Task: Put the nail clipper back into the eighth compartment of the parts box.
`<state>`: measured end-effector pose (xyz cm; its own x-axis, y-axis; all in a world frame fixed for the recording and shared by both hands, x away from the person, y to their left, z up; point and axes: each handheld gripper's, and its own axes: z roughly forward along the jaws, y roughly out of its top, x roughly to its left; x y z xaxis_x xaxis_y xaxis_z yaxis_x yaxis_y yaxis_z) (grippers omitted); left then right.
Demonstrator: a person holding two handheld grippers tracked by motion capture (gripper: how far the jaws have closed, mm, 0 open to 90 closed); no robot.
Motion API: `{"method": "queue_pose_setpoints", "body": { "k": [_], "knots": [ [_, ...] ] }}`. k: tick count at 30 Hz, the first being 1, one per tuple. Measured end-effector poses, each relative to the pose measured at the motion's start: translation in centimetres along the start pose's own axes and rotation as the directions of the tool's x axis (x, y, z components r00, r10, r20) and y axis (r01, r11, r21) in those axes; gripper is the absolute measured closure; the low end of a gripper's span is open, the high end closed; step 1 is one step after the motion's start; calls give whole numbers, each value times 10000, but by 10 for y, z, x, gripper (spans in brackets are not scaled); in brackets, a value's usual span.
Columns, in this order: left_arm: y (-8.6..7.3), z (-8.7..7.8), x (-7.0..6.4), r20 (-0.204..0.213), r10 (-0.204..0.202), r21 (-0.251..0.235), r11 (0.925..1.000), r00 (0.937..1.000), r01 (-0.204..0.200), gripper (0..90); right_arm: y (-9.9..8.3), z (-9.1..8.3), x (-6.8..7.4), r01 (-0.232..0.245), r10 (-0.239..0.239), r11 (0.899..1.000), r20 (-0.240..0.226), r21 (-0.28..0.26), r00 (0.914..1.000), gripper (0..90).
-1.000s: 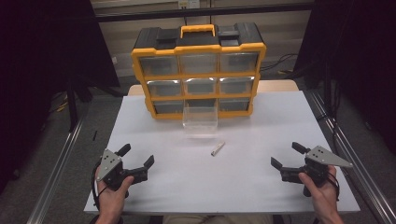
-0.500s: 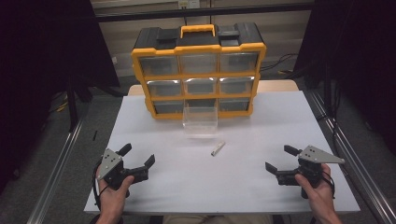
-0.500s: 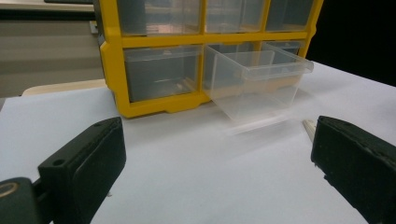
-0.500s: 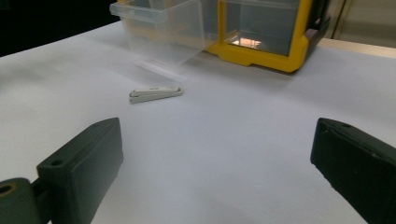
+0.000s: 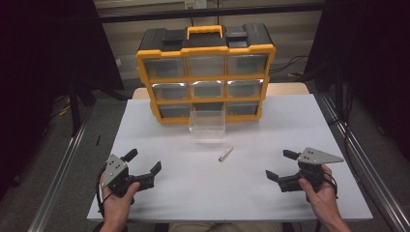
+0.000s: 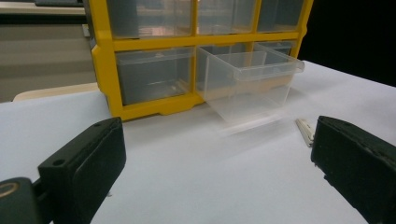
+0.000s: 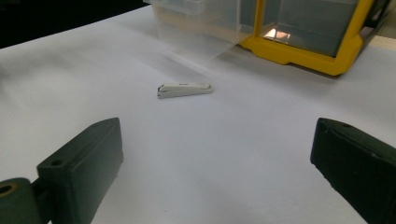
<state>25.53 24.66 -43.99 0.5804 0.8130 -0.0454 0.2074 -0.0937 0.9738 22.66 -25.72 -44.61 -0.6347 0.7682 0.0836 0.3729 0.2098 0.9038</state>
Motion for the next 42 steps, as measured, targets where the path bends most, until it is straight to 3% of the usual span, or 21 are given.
{"method": "queue_pose_setpoints", "body": {
  "k": [3,6,8,17,20,26,29,30,34,36,38,42],
  "knots": [
    [0,0,0,-22,-6,-9,10000,10000,6,33,5,6,3,87,-77,9996,-382,260,9992,23],
    [0,0,0,-23,12,-29,10000,10000,-12,33,8,9,5,238,-228,9993,-349,286,9991,22],
    [0,0,0,-27,16,-20,10000,10000,-16,33,16,14,6,461,-435,9962,-363,742,9984,24],
    [-1,2,-1,20,64,152,9999,10000,-65,34,34,27,8,729,-657,9943,-919,778,9936,24],
    [-1,2,-1,-77,116,184,9998,9999,-114,34,40,38,9,897,-749,9876,-1154,1287,9905,22],
    [-1,2,0,-67,123,197,9997,9999,-122,34,49,56,12,1108,-873,9778,-1350,1780,9870,26],
    [-1,2,0,25,84,261,9996,10000,-85,34,55,66,13,1113,-763,9742,-1776,1963,9811,28],
    [-1,2,0,49,66,302,9995,10000,-68,34,57,74,13,1292,-833,9668,-2063,2206,9749,29],
    [-1,2,-1,14,90,291,9995,10000,-90,34,61,88,11,1284,-612,9593,-2587,2515,9640,32],
    [-1,2,0,50,44,280,9996,10000,-45,34,63,91,11,1267,-544,9576,-2696,2587,9614,32],
    [-1,2,0,45,54,265,9996,10000,-55,34,67,100,11,1346,-487,9496,-2908,2830,9555,31],
    [-1,2,0,100,58,239,9997,9999,-61,34,70,107,13,1339,-441,9483,-2983,2877,9534,31]
  ]
}}
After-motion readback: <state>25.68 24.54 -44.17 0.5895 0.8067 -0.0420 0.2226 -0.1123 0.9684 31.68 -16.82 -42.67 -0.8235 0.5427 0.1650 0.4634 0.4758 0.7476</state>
